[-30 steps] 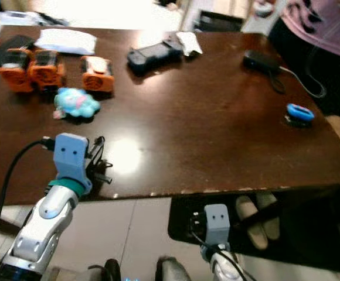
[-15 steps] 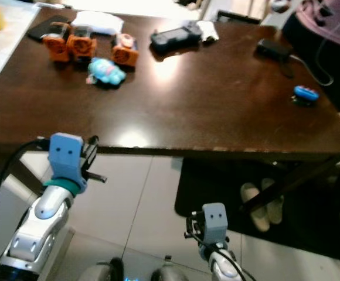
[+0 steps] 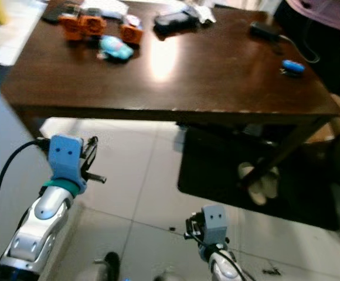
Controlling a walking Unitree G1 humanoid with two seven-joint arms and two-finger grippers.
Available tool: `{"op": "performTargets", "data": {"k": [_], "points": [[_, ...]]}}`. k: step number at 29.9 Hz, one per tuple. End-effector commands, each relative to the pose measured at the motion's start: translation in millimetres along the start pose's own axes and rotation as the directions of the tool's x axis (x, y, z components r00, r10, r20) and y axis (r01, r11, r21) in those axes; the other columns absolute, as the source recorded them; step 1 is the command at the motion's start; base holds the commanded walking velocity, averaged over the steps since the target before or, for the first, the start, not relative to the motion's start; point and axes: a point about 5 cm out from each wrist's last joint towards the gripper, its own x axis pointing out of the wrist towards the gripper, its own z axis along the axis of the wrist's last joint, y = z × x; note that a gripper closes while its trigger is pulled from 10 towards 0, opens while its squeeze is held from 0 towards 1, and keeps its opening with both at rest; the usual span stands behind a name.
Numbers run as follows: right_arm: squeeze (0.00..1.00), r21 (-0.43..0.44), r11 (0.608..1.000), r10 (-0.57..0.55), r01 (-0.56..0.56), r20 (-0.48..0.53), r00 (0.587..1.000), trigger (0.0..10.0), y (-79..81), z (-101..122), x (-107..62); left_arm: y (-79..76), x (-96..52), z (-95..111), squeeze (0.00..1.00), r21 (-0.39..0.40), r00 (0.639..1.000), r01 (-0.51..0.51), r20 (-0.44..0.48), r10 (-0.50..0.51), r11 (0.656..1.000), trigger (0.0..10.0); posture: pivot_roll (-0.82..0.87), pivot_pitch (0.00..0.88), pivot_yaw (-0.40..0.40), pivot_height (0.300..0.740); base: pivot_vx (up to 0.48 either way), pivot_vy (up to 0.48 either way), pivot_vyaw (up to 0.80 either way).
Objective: Hang keys on a hook
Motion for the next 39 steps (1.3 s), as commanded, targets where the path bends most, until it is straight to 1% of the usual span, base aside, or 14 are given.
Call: {"op": "performTargets", "data": {"k": [1, 13, 21, 32, 39], "points": [[0.00, 0.010, 1.000, -0.017, 0.018, -0.034, 0.999, 10.0, -4.6, -8.2, -5.3, -6.8, -0.3, -2.4, 0.00, 0.011, 0.999, 0.033, -0.011, -0.033, 0.999, 10.0, -0.05, 0.141, -0.020, 0.740, 0.000, 0.000, 0.00], [0.00, 0.007, 1.000, -0.019, 0.019, -0.038, 0.999, 10.0, -5.8, -8.3, -5.3, -8.1, 0.7, -1.3, 0.00, 0.022, 0.999, 0.046, 0.002, -0.046, 0.999, 10.0, -0.05, 0.135, -0.019, 0.740, 0.000, 0.000, 0.00], [0.00, 0.008, 1.000, -0.020, 0.021, -0.043, 0.999, 10.0, -5.5, -9.2, -5.3, -9.1, 1.0, -1.3, 0.00, 0.039, 0.998, 0.061, 0.005, -0.061, 0.997, 10.0, -0.05, 0.134, -0.016, 0.740, 0.000, -0.411, 0.00], [0.00, 0.013, 1.000, -0.026, 0.027, -0.046, 0.999, 10.0, -5.5, -10.4, -6.0, -8.5, 2.3, -2.3, 0.00, 0.041, 0.998, 0.062, -0.003, -0.062, 0.997, 10.0, -0.05, 0.134, -0.011, 0.740, 0.000, -0.439, 0.00], [0.00, 0.023, 0.999, -0.023, 0.024, -0.036, 0.999, 10.0, -4.0, -9.5, -5.6, -7.9, 2.0, -2.8, 0.00, 0.039, 0.998, 0.060, -0.004, -0.060, 0.997, 10.0, -0.05, 0.135, -0.010, 0.740, 0.000, -0.349, 0.00]]}}
